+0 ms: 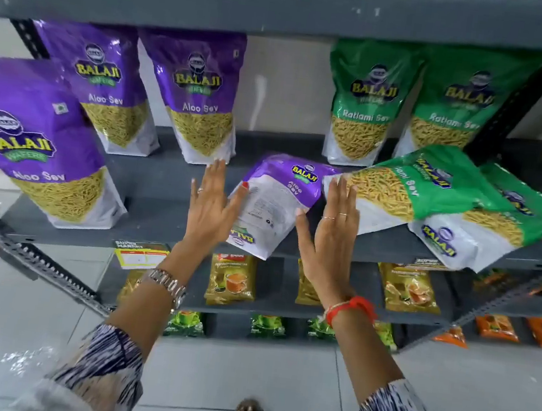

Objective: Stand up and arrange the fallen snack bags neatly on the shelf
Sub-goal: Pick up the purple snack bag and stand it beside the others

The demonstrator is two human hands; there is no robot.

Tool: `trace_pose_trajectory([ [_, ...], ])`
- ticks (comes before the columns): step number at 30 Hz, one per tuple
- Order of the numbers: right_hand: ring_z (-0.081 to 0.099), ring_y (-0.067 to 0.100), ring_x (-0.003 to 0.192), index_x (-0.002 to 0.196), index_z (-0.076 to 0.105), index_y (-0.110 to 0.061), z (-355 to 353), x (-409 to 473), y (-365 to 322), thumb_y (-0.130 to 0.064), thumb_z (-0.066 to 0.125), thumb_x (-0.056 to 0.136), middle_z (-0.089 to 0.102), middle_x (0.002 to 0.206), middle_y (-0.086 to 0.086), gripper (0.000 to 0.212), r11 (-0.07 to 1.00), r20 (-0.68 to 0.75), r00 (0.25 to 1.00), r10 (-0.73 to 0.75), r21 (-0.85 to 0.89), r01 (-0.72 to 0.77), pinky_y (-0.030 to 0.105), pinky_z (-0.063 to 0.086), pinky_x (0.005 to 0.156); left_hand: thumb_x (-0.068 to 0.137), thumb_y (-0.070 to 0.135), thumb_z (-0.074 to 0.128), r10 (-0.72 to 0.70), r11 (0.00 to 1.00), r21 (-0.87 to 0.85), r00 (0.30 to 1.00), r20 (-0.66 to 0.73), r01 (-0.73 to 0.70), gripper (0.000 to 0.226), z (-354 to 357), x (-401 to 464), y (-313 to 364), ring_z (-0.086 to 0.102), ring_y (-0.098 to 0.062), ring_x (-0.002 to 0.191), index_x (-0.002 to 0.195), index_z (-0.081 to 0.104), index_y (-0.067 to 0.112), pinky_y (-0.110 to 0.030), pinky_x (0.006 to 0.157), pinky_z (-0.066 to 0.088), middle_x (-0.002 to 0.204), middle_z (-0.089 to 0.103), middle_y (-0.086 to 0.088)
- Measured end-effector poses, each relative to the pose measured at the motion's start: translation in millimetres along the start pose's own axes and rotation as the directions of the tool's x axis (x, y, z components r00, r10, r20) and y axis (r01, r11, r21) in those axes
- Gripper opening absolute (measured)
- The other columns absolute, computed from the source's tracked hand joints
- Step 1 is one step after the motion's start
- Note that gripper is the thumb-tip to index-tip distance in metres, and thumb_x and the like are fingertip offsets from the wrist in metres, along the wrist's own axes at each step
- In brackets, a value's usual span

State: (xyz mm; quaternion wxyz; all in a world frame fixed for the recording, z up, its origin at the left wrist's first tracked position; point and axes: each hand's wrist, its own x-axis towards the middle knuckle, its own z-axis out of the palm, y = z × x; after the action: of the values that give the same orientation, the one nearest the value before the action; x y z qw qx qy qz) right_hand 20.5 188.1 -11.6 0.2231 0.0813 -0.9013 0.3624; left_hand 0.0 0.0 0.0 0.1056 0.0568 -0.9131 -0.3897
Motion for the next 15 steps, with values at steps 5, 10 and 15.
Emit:
trace_pose_trajectory([
  [5,0.036,0.028,0.132,0.138,0.033,-0.001,55.8,12.6,-1.5,-0.019,0.055,0.089,0.041,0.141,0.020,0.057,0.837,0.021,0.905,0.425,0.371,-0.402,0.019,0.022,0.106,0.090,0.028,0.048,-0.463,0.770,-0.389,0.863,0.203,0.505,0.022,6.9,54.5,-25.9,0.054,-0.024,0.100,0.085,0.061,0.010,-0.033,0.087,0.042,0.094,0.062,-0.014],
  [10,0.055,0.025,0.095,0.106,0.054,0.012,76.0,32.1,5.8,-0.013,0.053,0.091,0.059,0.104,0.020,0.029,0.466,0.182,0.626,0.758,0.520,-0.716,0.022,0.030,0.063,0.076,0.016,0.069,-0.478,0.733,-0.370,0.819,0.317,0.570,0.012,8.3,86.1,-49.6,0.053,-0.025,0.068,0.074,0.066,0.004,-0.024,0.059,0.049,0.076,0.058,-0.017],
  [15,0.053,0.021,0.084,0.091,0.063,0.005,82.5,34.7,13.2,-0.018,0.054,0.090,0.057,0.089,0.012,0.024,0.440,0.160,0.579,0.799,0.500,-0.746,0.027,0.035,0.069,0.078,0.024,0.068,-0.475,0.781,-0.265,0.814,0.336,0.565,0.022,13.9,96.8,-45.8,0.050,-0.019,0.053,0.072,0.061,0.005,-0.017,0.046,0.041,0.067,0.055,-0.014],
])
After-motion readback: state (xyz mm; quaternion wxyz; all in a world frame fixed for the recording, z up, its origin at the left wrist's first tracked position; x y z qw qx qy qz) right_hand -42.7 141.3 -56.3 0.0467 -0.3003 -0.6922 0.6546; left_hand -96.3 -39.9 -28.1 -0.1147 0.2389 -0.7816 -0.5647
